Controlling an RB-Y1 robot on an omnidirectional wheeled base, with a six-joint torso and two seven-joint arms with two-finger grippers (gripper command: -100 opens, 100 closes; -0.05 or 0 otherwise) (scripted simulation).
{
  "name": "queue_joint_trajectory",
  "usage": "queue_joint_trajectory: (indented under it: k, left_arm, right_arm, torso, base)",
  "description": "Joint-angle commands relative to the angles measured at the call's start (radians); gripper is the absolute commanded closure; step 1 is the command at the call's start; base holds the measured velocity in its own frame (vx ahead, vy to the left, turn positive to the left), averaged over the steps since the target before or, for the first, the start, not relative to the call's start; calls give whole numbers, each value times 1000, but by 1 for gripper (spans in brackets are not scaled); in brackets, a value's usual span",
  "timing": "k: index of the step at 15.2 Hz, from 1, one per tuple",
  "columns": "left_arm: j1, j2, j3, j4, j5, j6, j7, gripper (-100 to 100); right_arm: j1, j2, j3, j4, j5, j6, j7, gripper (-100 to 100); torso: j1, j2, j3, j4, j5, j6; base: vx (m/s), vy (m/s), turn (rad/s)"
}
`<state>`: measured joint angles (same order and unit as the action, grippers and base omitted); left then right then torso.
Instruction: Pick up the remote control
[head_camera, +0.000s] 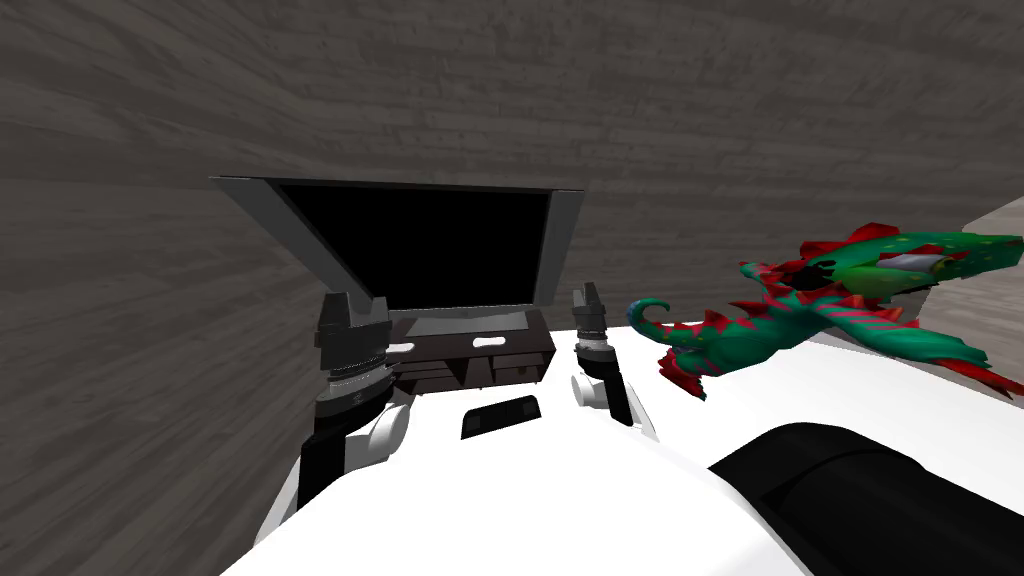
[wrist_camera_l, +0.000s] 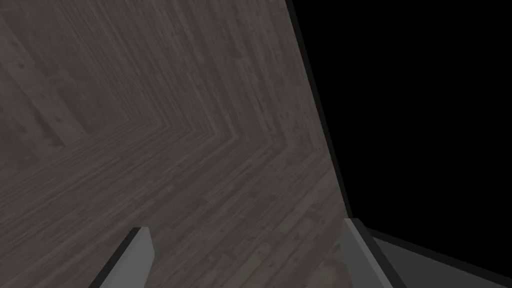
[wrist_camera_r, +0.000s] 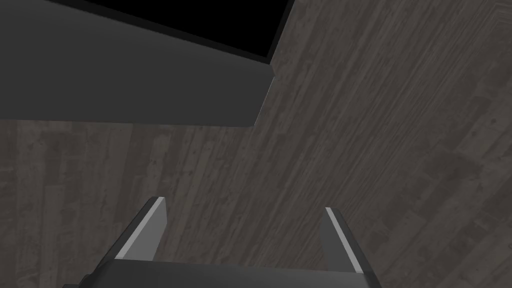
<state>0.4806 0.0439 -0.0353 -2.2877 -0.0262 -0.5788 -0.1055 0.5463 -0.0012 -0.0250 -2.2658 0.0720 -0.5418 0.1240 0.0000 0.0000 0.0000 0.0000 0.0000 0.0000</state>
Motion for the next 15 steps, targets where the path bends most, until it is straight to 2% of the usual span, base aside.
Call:
queue_joint_trajectory:
  k: [1,3,6,7,8,9,11,12,13,14,15]
  left_arm:
    - [-14,35,9,24,-3,28,3,-100]
    - [-35,65,23,60,-7,69,8,-100]
    - [-49,79,32,83,-10,96,12,-100]
    - [-65,93,43,109,-13,123,15,-100]
    - [-65,93,43,109,-13,126,15,-100]
    - [-82,107,54,139,-17,152,20,-100]
    - [-82,107,54,139,-17,160,20,-100]
    - [-101,120,67,171,-21,195,24,-100]
    - [-101,120,67,171,-21,197,24,-100]
    - [-122,132,80,206,-25,231,29,-100]
    - [-122,132,80,206,-25,238,29,-100]
  right_arm:
    - [0,0,0,0,0,0,0,0]
    - [0,0,0,0,0,0,0,0]
    - [0,0,0,0,0,0,0,0]
    - [0,0,0,0,0,0,0,0]
    - [0,0,0,0,0,0,0,0]
    - [0,0,0,0,0,0,0,0]
    - [0,0,0,0,0,0,0,0]
    - [0,0,0,0,0,0,0,0]
    - [0,0,0,0,0,0,0,0]
    - [0,0,0,0,0,0,0,0]
    - [0,0,0,0,0,0,0,0]
  torso:
    - [0,0,0,0,0,0]
    - [-1,0,0,0,0,0]
    - [-2,1,0,0,0,0]
    - [-2,1,0,0,0,0]
    - [-2,1,0,0,0,0]
    - [-2,0,0,0,0,0]
    - [-2,0,0,0,0,0]
    - [-1,0,0,0,0,0]
    - [-1,0,0,0,0,0]
    - [-2,0,0,0,0,0]
    - [-2,0,0,0,0,1]
  base:
    - [-4,-10,-52]
    - [-8,-27,-107]
    - [-12,-27,-55]
    - [-12,-26,-69]
    - [-9,-23,-61]
    - [-11,-26,-85]
    - [-8,-22,-50]
    - [-5,-22,-57]
    - [-5,-24,-74]
    - [-9,-31,-100]
    - [-9,-33,-93]
